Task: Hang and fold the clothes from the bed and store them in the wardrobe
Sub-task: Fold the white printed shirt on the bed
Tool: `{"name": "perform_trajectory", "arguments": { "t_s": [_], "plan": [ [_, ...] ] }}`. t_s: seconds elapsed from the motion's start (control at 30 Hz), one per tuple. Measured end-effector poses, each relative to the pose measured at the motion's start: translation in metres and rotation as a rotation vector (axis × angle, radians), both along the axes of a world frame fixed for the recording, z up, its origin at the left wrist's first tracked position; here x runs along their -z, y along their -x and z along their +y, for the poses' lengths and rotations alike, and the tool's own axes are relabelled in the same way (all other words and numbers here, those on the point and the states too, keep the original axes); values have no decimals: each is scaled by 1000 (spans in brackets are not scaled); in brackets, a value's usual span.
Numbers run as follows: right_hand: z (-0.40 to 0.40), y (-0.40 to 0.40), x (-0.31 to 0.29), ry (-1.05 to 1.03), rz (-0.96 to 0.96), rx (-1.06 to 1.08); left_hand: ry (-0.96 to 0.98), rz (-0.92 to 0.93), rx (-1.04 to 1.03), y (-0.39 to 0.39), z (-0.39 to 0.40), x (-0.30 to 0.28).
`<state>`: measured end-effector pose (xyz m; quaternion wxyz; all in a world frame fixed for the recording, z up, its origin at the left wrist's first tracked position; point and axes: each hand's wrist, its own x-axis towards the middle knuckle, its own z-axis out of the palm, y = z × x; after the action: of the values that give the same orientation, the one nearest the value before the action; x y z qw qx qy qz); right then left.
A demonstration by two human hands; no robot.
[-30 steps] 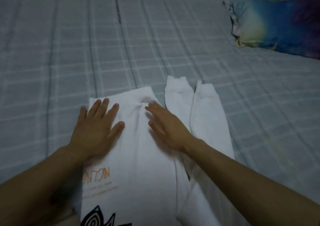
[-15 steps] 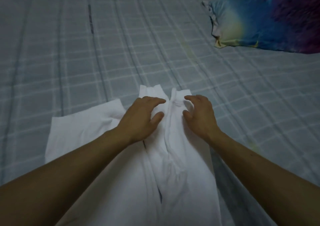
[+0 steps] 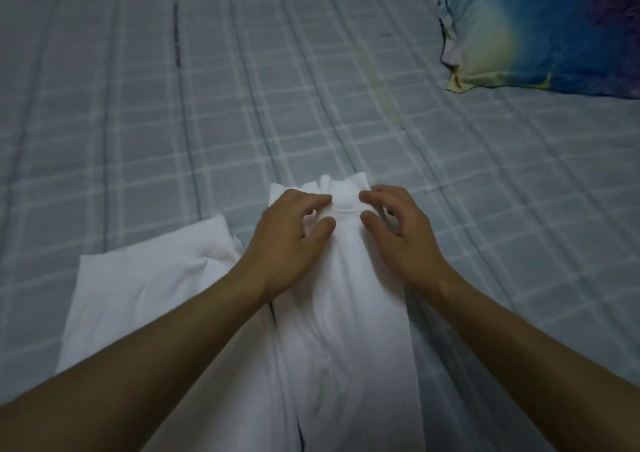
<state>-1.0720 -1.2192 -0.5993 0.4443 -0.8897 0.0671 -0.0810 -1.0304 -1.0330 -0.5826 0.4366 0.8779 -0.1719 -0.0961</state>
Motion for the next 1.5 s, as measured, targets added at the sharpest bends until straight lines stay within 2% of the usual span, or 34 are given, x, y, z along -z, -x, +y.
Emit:
{"name": "perform_trajectory", "arguments": {
  "t_s": [0.07,0.13,0.27,0.4,0.47,0.6,0.67,0.9,1.23,1.33,1.43,1.5],
  "plan": [
    [14,-11,-8,-8,-53,-59,26,-68,-95,-1,15,-5],
    [29,-25,-9,38,-35,-124,-67,-95,-152,-7,28,-5],
    [51,-42,3,169,209,-189,-352,55,-98,-19,43,8],
    [55,-51,6,267,372,-145,-296,172,-62,-26,41,11],
    [54,-56,3,192,418,-112,-210,244,-109,-30,39,10],
    [46,-57,-2,-228,502,36,-15,387,-199,-32,36,8],
    [42,-51,-4,-295,455,63,24,379,-193,-28,34,5],
    [4,-10,-25,-295,169,172,100,245,-59,-12,1,-21],
    [-110,60,-78,-182,-122,486,112,152,283,11,-132,-76],
    [-144,76,-72,-86,-91,578,-29,76,436,26,-167,-74],
    [-163,94,-40,-8,222,562,-359,-22,536,51,-177,-50],
    [-166,108,-19,5,403,547,-469,-27,534,71,-168,-29]
  ]
}}
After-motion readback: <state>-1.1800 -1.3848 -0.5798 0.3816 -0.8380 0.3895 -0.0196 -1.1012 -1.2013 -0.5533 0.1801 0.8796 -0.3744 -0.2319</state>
